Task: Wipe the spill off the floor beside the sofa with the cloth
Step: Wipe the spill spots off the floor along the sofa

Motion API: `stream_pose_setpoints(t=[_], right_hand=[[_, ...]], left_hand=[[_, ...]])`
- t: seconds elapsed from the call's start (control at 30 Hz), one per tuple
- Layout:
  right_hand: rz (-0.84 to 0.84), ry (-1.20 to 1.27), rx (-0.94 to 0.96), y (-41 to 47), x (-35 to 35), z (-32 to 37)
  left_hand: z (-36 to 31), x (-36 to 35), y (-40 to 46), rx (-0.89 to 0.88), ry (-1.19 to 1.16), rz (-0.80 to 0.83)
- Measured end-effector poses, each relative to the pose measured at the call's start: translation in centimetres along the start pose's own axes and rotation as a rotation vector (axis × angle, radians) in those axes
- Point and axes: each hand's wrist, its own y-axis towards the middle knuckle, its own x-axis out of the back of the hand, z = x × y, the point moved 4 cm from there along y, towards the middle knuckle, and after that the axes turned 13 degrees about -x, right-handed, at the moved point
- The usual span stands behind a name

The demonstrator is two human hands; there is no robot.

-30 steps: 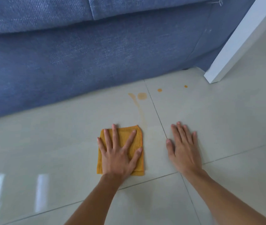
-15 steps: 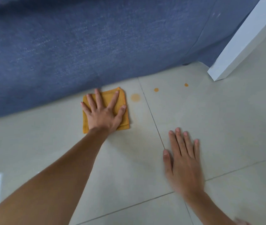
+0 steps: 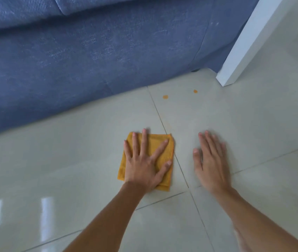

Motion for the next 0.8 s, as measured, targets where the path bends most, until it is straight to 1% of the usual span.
stream_pose_setpoints(t=[0.07,0.13,0.2,0.33,0.43,0.53,0.63,0.7,0.8], right_hand=[[0.064,-0.119,-0.054,1.0,-0.1,-1.0],[0.126,-0.208,-0.077,1.6,-0.7,-1.6],[0.123,-0.26,-0.082,1.7,-1.3,-1.8],[0.058,-0.263,-0.097,1.5,-2.0,-1.9],[0.015,-0.239,-0.083,1.5,-2.1,-2.1],[0.016,-0.238,-0.072,1.6,-2.4,-2.2],[0.046,-0.205,-0.061,1.7,-2.0,-2.3],[0.042,-0.062,-0.065,1.7,-1.3,-2.3],[0.029,0.244,-0.107,1.9,0.1,-2.6]], left_hand=[[0.7,0.1,-2.7,0.03,0.014,-0.004],[2.2,0.3,-4.3,0.096,0.027,0.008],[4.1,0.6,-4.1,0.186,0.038,0.021],[8.1,0.9,0.0,0.362,0.016,0.023],[10.4,1.0,6.1,0.395,0.006,0.033],[10.1,0.8,13.1,0.347,-0.009,0.054],[7.0,0.7,17.0,0.227,0.002,0.074],[3.8,0.4,17.0,0.121,-0.002,0.08],[-1.6,-0.3,13.8,-0.018,-0.02,0.072]])
